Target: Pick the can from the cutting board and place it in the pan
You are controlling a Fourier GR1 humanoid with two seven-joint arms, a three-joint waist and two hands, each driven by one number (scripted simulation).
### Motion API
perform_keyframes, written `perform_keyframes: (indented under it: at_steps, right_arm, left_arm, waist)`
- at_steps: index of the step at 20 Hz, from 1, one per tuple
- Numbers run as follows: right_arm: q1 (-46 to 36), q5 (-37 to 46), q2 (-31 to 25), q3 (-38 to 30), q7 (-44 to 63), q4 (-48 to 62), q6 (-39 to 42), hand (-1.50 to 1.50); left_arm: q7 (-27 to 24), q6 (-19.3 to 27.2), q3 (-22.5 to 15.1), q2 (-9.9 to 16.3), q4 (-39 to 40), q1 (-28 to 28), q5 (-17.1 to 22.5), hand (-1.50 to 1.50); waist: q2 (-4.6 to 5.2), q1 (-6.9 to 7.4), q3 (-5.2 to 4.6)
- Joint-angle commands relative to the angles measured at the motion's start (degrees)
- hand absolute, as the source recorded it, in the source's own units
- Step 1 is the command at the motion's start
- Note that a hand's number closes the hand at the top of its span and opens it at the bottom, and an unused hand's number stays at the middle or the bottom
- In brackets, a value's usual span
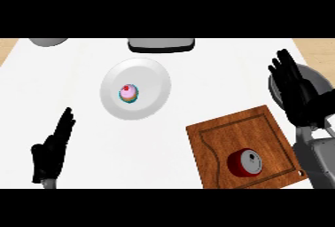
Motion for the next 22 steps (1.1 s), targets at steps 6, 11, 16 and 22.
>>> perform_keyframes:
  at_steps: [6,11,16,22]
  right_arm:
    - [-8.00,-15.05,4.08,12.97,-3.88,-10.84,34.07,1.50]
    - [-1.02,-13.63,-13.97,4.94,-17.27,-1.49,56.23,-1.50]
    - [-4.46,0.03,-19.40,-0.54,-31.72,6.80,67.63,-1.50]
    - [-7.71,11.83,-20.88,2.76,-37.87,3.90,66.17,-1.50]
  left_arm:
    - [-4.96,-4.60,-5.60,-5.58,-6.64,-7.36,0.69,0.00]
    - [-5.22,-5.53,-5.40,-7.04,-6.65,-7.07,2.31,0.00]
    - [-4.10,-5.45,-8.00,-8.06,-10.58,-5.27,1.45,0.00]
    - [-3.43,-4.08,-8.94,-9.77,-9.50,-6.34,-0.17,0.00]
  waist:
    - [-0.11,5.88,1.00]
    - [0.89,2.64,0.81]
    - [0.70,4.15,0.84]
    - [0.66,4.09,0.76]
